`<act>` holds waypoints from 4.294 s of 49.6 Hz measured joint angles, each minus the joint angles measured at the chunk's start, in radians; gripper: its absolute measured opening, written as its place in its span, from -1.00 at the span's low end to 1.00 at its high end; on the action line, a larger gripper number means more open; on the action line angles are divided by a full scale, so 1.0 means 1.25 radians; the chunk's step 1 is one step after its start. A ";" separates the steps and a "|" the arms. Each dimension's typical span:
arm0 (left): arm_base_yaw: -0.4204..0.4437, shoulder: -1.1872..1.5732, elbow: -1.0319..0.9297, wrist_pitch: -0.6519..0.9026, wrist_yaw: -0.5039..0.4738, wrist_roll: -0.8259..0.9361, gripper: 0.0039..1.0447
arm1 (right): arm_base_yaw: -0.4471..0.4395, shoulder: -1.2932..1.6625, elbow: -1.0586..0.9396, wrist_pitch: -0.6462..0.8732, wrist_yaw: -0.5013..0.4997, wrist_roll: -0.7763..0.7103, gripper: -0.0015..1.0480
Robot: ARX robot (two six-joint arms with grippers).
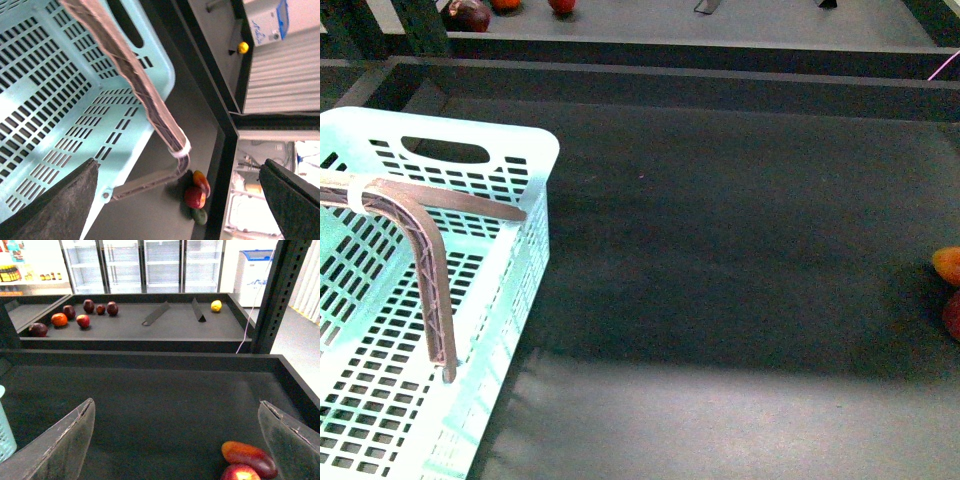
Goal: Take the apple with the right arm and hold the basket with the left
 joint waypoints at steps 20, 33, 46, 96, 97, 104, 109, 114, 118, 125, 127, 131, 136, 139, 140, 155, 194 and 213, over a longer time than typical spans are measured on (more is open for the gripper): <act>-0.118 0.436 0.133 0.242 -0.199 -0.239 0.87 | 0.000 0.000 0.000 0.000 0.000 0.000 0.83; -0.137 0.554 0.209 0.193 -0.262 -0.274 0.87 | 0.000 0.000 0.000 0.000 0.000 0.000 0.83; -0.128 0.589 0.223 0.183 -0.284 -0.271 0.41 | 0.000 0.000 0.000 0.000 0.000 0.000 0.83; -0.425 0.437 0.327 0.027 -0.306 -0.245 -0.88 | 0.000 0.000 0.000 0.000 0.000 0.000 0.83; -0.455 0.436 0.341 0.020 -0.307 -0.245 -0.88 | 0.000 0.000 0.000 0.000 0.000 0.000 0.83; -0.568 0.436 0.398 0.008 -0.319 -0.252 -0.88 | 0.000 0.000 0.000 0.000 0.000 0.000 0.83; -0.641 0.432 0.439 0.002 -0.330 -0.260 -0.88 | 0.000 0.000 0.000 0.000 0.000 0.000 0.83; -0.692 0.427 0.468 -0.016 -0.339 -0.261 -0.88 | 0.000 0.000 0.000 0.000 0.000 0.000 0.83; -0.718 0.426 0.479 -0.021 -0.341 -0.261 -0.88 | 0.000 0.000 0.000 0.000 0.000 0.000 0.83; -0.745 0.424 0.488 -0.031 -0.345 -0.254 -0.88 | 0.000 0.000 0.000 0.000 0.000 0.000 0.83; -0.745 0.424 0.488 -0.031 -0.346 -0.254 -0.88 | 0.000 0.000 0.000 0.000 0.000 0.000 0.83; -0.746 0.424 0.488 -0.031 -0.348 -0.254 -0.88 | 0.000 0.000 0.000 0.000 0.000 0.000 0.83; -0.745 0.424 0.488 -0.031 -0.348 -0.253 -0.88 | 0.000 0.000 0.000 0.000 0.000 0.000 0.83; -0.745 0.424 0.488 -0.031 -0.348 -0.252 -0.88 | 0.000 0.000 0.000 0.000 0.000 0.000 0.83; -0.745 0.424 0.488 -0.031 -0.348 -0.253 -0.88 | 0.000 0.000 0.000 0.000 0.000 0.000 0.83; -0.745 0.423 0.488 -0.031 -0.348 -0.252 -0.88 | 0.068 0.204 0.103 -0.278 0.279 0.019 0.83; -0.746 0.422 0.488 -0.032 -0.350 -0.249 -0.88 | -0.279 1.638 0.403 0.426 0.068 0.133 0.83; -0.746 0.422 0.488 -0.032 -0.350 -0.249 -0.88 | -0.258 1.795 0.631 0.360 0.072 0.190 0.83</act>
